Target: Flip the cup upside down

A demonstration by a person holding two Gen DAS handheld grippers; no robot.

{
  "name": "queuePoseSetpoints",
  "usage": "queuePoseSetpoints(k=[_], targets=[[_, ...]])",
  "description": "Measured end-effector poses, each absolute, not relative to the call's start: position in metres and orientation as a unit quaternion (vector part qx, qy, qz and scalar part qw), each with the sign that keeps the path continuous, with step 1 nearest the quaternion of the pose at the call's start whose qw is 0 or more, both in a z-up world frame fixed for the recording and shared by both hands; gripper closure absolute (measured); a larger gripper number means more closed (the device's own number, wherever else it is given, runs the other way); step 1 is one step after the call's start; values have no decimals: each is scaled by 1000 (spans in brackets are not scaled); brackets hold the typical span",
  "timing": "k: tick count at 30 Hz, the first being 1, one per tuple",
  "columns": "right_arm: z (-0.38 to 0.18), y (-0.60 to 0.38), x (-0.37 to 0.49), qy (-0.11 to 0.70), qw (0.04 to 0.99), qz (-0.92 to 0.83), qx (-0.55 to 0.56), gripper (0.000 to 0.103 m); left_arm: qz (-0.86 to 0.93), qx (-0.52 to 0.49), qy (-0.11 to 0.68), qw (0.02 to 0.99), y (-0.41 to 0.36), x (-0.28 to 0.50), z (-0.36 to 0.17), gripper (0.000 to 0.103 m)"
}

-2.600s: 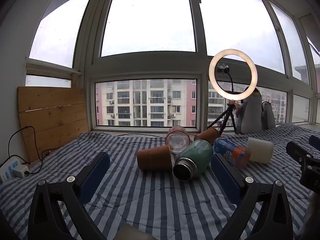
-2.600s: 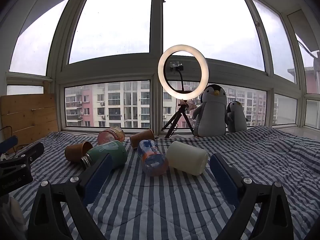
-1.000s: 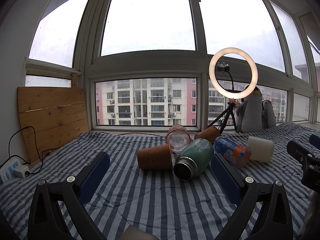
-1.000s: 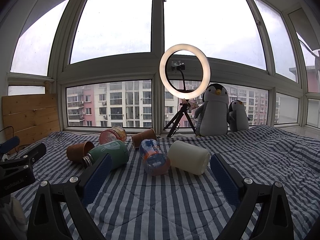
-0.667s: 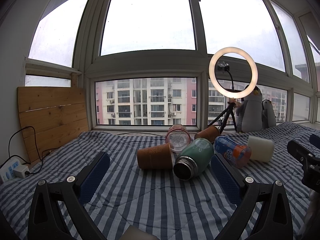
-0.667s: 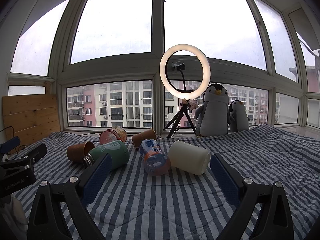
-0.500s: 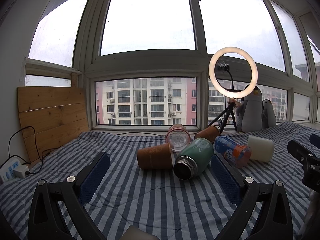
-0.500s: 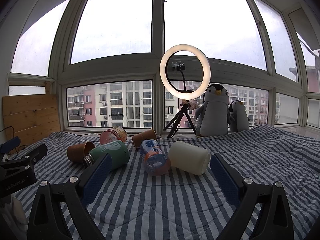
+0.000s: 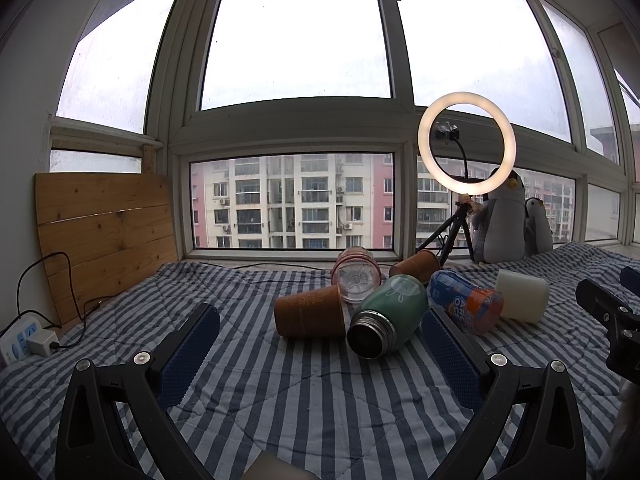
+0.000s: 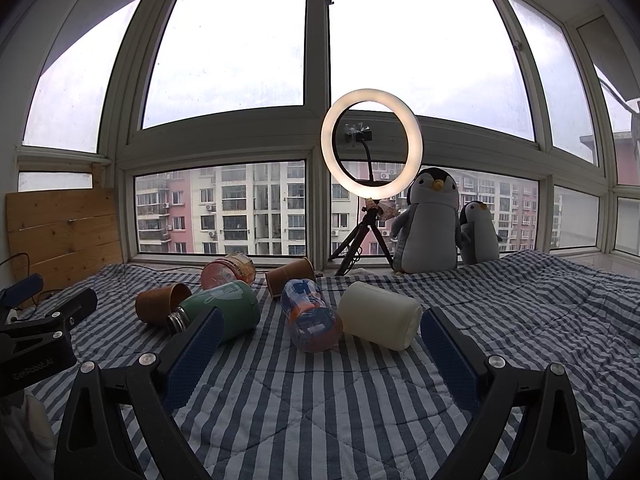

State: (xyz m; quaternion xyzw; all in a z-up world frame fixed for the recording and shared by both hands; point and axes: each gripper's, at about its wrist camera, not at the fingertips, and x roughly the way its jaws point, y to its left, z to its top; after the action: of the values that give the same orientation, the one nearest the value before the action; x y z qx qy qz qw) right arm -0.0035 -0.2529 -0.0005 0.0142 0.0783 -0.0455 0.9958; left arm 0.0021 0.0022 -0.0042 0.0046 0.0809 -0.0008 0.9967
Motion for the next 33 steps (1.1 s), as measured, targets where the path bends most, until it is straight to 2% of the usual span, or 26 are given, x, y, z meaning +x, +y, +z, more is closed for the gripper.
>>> queuePoseSetpoints(k=[15, 22, 28, 33], targets=[[-1, -252, -3, 79, 996, -45, 15, 6, -2, 1, 91, 996, 6, 5, -8, 1], [0, -243, 0, 86, 996, -34, 14, 1, -11, -22, 166, 986, 22, 30, -7, 1], [-1, -239, 3, 102, 995, -5, 13, 1, 8, 46, 201, 978, 29, 52, 9, 1], [-1, -240, 11, 145, 988, 39, 29, 1, 13, 43, 235, 971, 47, 82, 23, 1]])
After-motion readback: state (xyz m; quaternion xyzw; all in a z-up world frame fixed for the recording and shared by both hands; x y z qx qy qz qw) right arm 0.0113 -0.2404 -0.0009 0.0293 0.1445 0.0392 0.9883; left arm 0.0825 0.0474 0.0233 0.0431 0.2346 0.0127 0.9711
